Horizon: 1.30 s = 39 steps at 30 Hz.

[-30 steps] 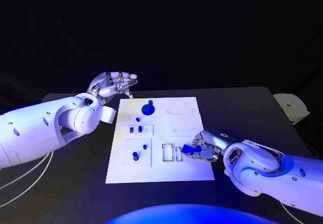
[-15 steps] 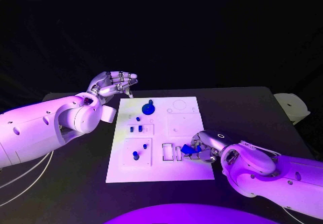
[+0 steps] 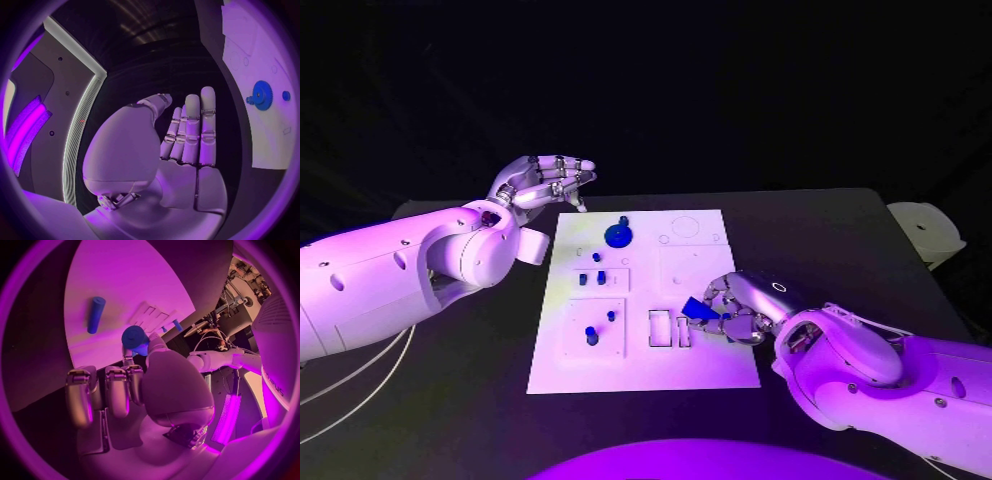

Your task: Assemble the parts on the task board

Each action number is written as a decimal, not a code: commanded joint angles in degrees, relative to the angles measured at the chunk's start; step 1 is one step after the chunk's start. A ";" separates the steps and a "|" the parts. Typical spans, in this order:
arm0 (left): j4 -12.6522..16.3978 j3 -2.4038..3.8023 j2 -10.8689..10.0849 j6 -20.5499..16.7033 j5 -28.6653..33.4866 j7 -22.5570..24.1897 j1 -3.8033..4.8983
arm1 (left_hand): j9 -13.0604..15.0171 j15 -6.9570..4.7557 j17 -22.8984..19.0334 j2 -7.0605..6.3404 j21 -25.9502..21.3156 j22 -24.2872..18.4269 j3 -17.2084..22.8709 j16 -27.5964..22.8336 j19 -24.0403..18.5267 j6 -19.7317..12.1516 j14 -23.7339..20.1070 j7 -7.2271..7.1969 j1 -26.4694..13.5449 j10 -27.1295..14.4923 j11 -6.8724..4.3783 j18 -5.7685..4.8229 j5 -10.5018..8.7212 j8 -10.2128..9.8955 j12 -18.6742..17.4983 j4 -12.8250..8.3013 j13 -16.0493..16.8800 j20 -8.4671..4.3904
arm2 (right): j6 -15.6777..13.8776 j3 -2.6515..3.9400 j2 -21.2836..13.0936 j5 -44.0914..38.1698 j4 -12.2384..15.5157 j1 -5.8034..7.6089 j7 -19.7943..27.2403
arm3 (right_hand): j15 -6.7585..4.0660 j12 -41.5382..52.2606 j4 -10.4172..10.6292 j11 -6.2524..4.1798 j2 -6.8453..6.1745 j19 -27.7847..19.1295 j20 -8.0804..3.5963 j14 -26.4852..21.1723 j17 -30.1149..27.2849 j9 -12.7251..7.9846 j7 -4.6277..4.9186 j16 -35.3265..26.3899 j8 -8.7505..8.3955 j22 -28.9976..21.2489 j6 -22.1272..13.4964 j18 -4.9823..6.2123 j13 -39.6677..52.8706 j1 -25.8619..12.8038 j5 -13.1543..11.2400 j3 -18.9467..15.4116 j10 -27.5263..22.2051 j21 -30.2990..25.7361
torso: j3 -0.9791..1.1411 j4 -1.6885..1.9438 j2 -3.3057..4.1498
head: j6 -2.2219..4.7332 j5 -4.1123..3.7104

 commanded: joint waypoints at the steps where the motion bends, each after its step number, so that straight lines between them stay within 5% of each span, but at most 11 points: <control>1: 0.15 0.04 0.13 0.83 0.03 0.31 0.04 | 0.03 0.03 -0.07 0.29 -0.05 0.12 0.14 0.41 -0.31 -0.64 -0.17 1.52 -0.44 -0.62 -0.15 0.37 -0.02 0.47 0.51 -0.35 0.08 -0.15 | -1.57 0.00 0.50 1.86 0.56 0.18 -0.51 | -0.37 -0.26 -0.21 -0.40 3.25 5.99 -0.45 5.62 12.80 1.11 -2.41 0.20 1.34 15.06 2.74 -0.38 8.20 1.27 -0.01 0.66 1.73 0.20 | 0.03 0.09 0.09 | -0.04 -0.05; 8: 0.16 0.04 0.15 0.78 0.03 0.32 0.04 | 0.03 0.03 -0.06 0.28 -0.02 0.13 0.15 0.47 -0.29 -0.66 -0.12 1.52 -0.47 -0.66 -0.15 0.37 -0.02 0.51 0.56 -0.37 0.08 -0.15 | 1.83 0.02 3.01 5.27 -0.42 0.37 -0.39 | -0.47 -0.50 -0.19 -0.51 2.90 5.99 -0.58 5.64 12.89 1.50 -2.54 0.23 1.68 15.06 3.07 -0.38 8.08 -0.94 -0.07 1.00 1.77 0.20 | -0.10 -0.03 0.03 | -0.18 0.03; 14: 0.19 0.04 0.28 0.95 0.03 0.28 0.04 | 0.03 0.03 -0.06 0.27 -0.02 0.13 0.14 0.48 -0.29 -0.67 -0.13 1.52 -0.47 -0.66 -0.15 0.37 -0.02 0.52 0.57 -0.37 0.09 -0.15 | 5.55 -0.03 6.28 7.26 -2.50 0.01 -0.36 | -0.85 -0.04 -0.17 -0.97 3.42 5.99 -0.85 5.60 12.65 2.56 -3.14 0.13 2.97 15.06 4.43 -0.38 8.89 -6.39 -0.29 1.83 2.29 0.20 | 0.02 0.15 0.14 | -0.29 0.17; 18: 0.20 0.04 0.31 1.02 0.03 0.25 0.04 | 0.03 0.03 -0.06 0.27 -0.02 0.13 0.14 0.48 -0.29 -0.67 -0.13 1.52 -0.47 -0.66 -0.15 0.37 -0.02 0.52 0.57 -0.37 0.09 -0.15 | 6.04 -0.04 7.48 7.32 -3.27 -0.24 -0.53 | -0.99 0.23 -0.17 -1.13 3.14 5.99 -1.01 5.62 12.77 2.91 -3.30 0.17 3.43 15.06 4.88 -0.38 9.27 -8.46 -0.96 1.74 2.55 0.20 | -0.03 0.14 0.12 | -0.38 0.20; 21: 0.21 0.04 0.32 1.06 0.03 0.23 0.04 | 0.03 0.04 -0.08 0.26 -0.01 0.14 0.15 0.49 -0.30 -0.69 -0.16 1.52 -0.50 -0.69 -0.14 0.37 -0.02 0.55 0.61 -0.38 0.09 -0.15 | 6.21 -0.05 8.06 6.91 -3.86 -0.32 -0.73 | -1.12 0.53 -0.20 -1.27 2.78 5.99 -1.15 5.63 12.80 3.21 -3.44 0.18 3.75 15.06 5.02 -0.38 9.69 -10.62 2.21 1.15 2.82 0.20 | -0.01 -0.01 0.08 | -0.41 0.38; 36: 0.26 0.04 0.25 1.19 0.03 0.13 0.05 | 0.03 0.04 -0.08 0.26 -0.01 0.14 0.15 0.49 -0.30 -0.69 -0.16 1.52 -0.50 -0.69 -0.14 0.37 -0.02 0.55 0.61 -0.38 0.09 -0.15 | 7.05 -0.05 9.41 4.42 -6.06 -0.40 -1.37 | -1.23 1.13 -0.14 -1.41 3.09 5.99 -1.26 5.62 12.73 3.56 -3.61 0.15 4.24 15.06 5.38 -0.38 10.37 -12.60 2.55 0.60 3.22 0.20 | 0.09 0.00 0.11 | -0.48 0.49; 39: 0.26 0.04 0.24 1.19 0.03 0.12 0.05 | 0.03 0.04 -0.08 0.26 -0.01 0.14 0.15 0.49 -0.30 -0.69 -0.16 1.52 -0.50 -0.69 -0.14 0.37 -0.02 0.55 0.61 -0.38 0.09 -0.15 | 6.95 -0.04 9.59 3.51 -6.34 -0.39 -1.45 | -1.33 1.06 -0.14 -1.47 3.19 5.99 -1.32 5.63 12.78 3.97 -3.68 0.17 4.69 15.06 5.34 -0.38 10.45 -15.59 3.28 -0.99 3.24 0.20 | 0.07 0.02 0.12 | -0.43 0.44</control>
